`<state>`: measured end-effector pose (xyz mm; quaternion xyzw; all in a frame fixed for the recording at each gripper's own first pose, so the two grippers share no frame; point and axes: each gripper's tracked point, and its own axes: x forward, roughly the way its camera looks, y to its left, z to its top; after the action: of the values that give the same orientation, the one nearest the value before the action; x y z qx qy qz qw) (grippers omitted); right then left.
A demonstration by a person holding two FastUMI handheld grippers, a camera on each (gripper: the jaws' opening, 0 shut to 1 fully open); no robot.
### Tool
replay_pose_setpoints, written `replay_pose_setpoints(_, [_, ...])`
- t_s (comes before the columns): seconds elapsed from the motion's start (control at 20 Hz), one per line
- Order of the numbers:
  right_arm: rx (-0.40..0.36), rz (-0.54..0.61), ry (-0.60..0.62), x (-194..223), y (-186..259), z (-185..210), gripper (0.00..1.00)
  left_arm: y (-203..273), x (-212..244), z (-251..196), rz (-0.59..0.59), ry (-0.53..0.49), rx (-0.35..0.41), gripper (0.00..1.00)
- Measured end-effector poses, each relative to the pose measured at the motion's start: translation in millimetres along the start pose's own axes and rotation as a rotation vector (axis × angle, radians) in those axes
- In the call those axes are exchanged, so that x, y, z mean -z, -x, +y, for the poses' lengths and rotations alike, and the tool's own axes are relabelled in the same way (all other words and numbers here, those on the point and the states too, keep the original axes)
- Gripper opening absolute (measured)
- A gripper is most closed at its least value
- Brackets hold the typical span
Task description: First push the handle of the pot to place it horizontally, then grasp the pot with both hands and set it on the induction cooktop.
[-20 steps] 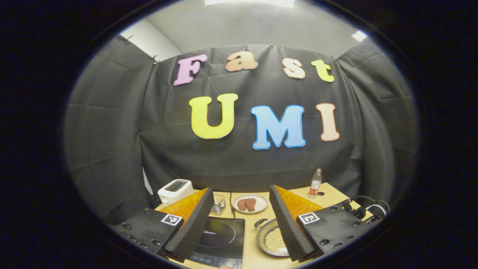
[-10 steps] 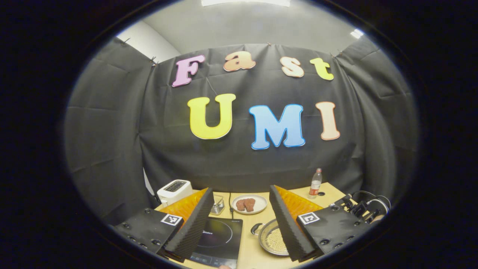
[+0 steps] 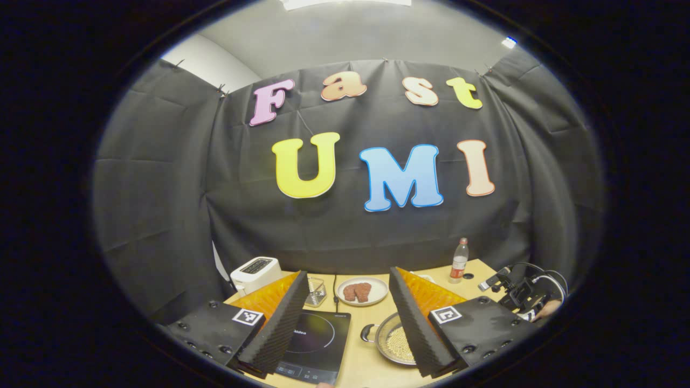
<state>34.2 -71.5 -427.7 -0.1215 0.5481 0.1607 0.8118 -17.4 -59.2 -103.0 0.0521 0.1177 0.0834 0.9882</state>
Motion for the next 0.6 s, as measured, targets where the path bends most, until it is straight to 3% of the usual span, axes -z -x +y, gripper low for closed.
replay_pose_setpoints(0.25, [0.039,-0.019,-0.060,-14,-7,-17,0.01,-17,25,-8,0.047,0.003,0.069,0.94])
replay_pose_setpoints(0.5, [0.085,-0.092,-0.108,-15,18,-25,0.01,-42,54,-14,0.100,0.006,0.164,0.97])
replay_pose_setpoints(0.6, [0.106,-0.139,-0.138,-16,36,-27,0.13,-51,70,-20,0.132,-0.002,0.215,0.94])
